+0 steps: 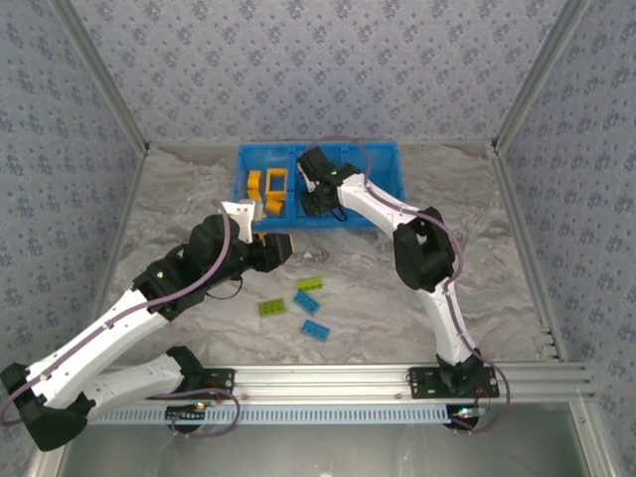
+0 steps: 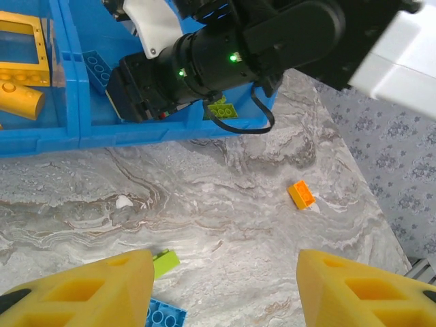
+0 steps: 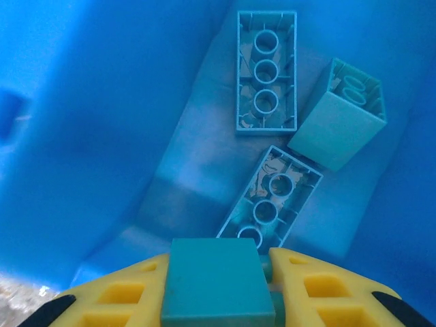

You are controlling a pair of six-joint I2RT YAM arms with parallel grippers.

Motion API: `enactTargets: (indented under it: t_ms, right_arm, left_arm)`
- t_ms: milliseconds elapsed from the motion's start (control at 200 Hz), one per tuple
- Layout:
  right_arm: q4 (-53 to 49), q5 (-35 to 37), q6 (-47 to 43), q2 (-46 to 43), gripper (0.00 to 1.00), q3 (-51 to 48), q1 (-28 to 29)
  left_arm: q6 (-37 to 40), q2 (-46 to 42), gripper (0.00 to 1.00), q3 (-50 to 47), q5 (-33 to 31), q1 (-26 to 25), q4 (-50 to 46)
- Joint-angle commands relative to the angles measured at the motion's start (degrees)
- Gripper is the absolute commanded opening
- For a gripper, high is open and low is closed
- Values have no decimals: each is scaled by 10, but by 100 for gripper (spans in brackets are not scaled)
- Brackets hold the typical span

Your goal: Sort the legos into containers by color

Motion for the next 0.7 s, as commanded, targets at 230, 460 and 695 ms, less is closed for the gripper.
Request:
enactTargets:
  t_ms: [230,460,695]
  right_arm:
    - [-4,-35,2,57,38,72,-10]
    - [-11,-37,3,70,50,90,-9]
    - [-17,-12,-2,28,51,91,2]
  left_arm:
    - [-5,2,57,20,-6,-8,8]
    - [-5,3,57,19,-5,-8,5]
    - [-8,3,57,15,-10,-9,4]
